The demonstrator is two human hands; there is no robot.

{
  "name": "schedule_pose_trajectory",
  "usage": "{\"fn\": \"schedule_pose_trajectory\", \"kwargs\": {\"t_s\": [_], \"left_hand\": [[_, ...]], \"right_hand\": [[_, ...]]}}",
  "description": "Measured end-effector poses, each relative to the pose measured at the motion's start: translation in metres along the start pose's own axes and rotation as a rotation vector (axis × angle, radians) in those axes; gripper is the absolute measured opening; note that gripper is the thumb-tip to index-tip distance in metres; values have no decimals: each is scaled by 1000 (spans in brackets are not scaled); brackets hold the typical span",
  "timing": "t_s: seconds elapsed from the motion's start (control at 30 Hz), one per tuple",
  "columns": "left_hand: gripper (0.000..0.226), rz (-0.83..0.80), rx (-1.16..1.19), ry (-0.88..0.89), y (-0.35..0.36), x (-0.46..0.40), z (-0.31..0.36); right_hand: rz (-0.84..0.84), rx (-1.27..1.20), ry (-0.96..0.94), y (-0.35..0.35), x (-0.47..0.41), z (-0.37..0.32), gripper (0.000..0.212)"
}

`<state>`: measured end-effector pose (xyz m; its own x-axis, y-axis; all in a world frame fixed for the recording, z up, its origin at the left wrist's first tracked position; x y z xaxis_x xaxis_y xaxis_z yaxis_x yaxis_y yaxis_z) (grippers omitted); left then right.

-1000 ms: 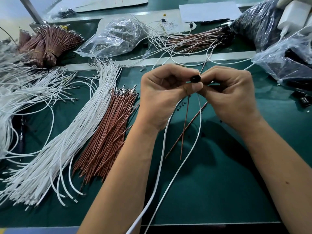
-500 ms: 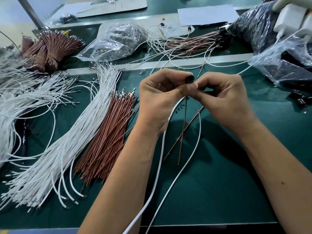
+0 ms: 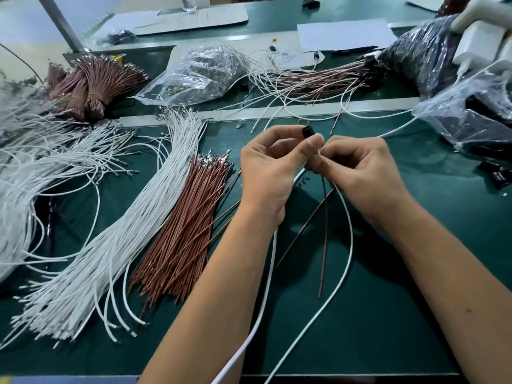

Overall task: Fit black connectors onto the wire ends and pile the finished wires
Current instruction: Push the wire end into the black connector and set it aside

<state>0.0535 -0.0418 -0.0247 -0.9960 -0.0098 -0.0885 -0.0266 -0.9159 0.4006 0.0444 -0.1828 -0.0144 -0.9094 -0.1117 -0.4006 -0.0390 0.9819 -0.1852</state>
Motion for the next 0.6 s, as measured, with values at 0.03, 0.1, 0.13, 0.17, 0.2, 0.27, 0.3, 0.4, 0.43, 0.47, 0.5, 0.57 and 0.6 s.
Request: {"fn": "schedule_pose_trajectory", "kwargs": {"t_s": [0.03,0.1,0.13,0.17,0.2,0.27,0.3,0.4,0.43,0.47,0.5,0.57,0.6], "left_hand": [[16,18,-5,11,-1,0,0],[17,50,-10,21,-3,0,0],[18,62,-11,22,-5,0,-1],[18,71,-13,22,-6,0,-1],[17,78,-19,23,-6,0,-2],[17,92,-46,20,-7,0,-2],[17,105,-61,17,-8,0,-3],[14,202,-46,3,-22,-3,0],[13,259,-30,6,-30,-5,2],[13,318,-33,19,-39,-7,5],[14,374,-52,37,-47,-8,7],[16,451,-84,62,-56,-8,9],[16,473,-88,66,-57,-7,8]], "right_hand": [[-5,-3,18,2,1,1,24],[-13,3,51,5,1,3,25],[-15,13,65,6,2,4,25],[-14,28,77,6,2,5,24],[-13,44,88,6,3,6,24],[-6,81,108,6,3,7,22],[-5,100,120,7,3,8,20],[-57,130,178,15,-2,12,15],[-64,145,186,16,-5,12,15],[-47,178,177,15,-10,12,17],[-3,245,149,12,-16,10,18],[94,445,77,6,-32,3,10],[103,541,52,7,-41,1,7]]}}
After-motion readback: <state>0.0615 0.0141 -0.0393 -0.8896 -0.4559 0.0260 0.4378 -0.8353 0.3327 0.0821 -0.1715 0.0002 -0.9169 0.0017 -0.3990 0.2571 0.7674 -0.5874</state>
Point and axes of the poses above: each hand's wrist, its own x-axis away from the middle knuckle, its own y-axis out of the palm, z = x × y, the point moved 8 cm from there along -x, towards the middle knuckle, and after that the axes turned 3 degrees about -x, right-handed, at the moved point
